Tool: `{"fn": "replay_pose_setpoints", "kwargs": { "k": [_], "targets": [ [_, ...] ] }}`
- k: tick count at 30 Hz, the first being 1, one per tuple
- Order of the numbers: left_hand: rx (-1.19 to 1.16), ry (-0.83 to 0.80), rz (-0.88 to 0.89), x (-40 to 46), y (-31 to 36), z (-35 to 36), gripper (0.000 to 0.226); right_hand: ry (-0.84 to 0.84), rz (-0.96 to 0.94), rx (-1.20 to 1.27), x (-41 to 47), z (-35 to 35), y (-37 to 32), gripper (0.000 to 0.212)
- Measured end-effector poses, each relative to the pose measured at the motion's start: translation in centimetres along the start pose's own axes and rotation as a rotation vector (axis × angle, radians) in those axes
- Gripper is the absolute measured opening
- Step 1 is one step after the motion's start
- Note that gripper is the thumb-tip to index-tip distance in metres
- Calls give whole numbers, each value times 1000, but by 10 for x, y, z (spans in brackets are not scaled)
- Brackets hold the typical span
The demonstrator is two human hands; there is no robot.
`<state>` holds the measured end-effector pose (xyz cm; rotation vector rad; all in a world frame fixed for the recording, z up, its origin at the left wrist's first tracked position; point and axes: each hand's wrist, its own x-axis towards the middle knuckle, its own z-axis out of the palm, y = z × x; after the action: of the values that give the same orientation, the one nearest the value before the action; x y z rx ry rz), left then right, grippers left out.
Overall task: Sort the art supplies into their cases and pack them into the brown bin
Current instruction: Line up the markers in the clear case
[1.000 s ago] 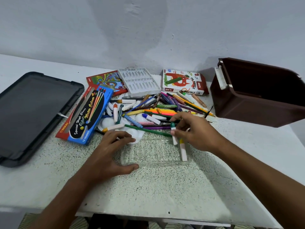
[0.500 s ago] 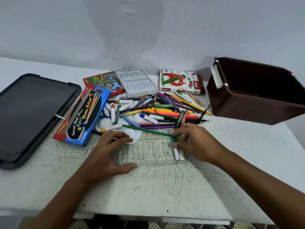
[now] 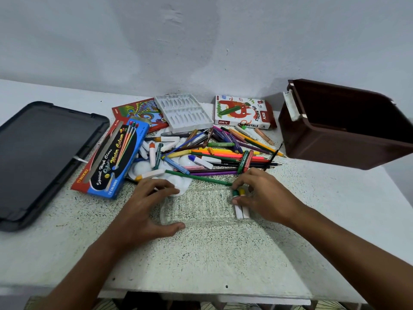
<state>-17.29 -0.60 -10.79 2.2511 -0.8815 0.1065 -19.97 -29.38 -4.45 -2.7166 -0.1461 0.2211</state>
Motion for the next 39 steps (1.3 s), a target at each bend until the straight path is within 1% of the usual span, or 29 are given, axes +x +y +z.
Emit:
{"fn": "replay_pose_setpoints", "kwargs": {
  "k": [7,11,14,16,21,23,27,29,39],
  "targets": [
    [-2,-2,-11,-1,1,1,70,7,-46,-49,-1,2,2,29],
    [-12,-8,-15,0,1,-1,71,-3,-45,10,4,-3,3,23],
    [-23,1,-14,-1,2,-3,72,65,-44,63,21,-8,3,18],
    [-32,7,-14,-1,3,-4,73,117,-41,67,35,-10,1,19],
    [-42,11,-23,-1,3,-7,76,160,-103,-42,69,-6,-16,25],
    [-41,10,-25,-1,3,-7,76,157,-135,-81,78,-2,-25,30],
    [-41,13,-33,-1,2,-6,75,116,-197,-262,89,8,-38,39],
    [-34,13,-31,-1,2,-6,75,107,-188,-266,91,12,-41,40],
    [-26,9,-47,-1,3,-5,76,120,-124,-184,97,20,-54,30]
  ]
}}
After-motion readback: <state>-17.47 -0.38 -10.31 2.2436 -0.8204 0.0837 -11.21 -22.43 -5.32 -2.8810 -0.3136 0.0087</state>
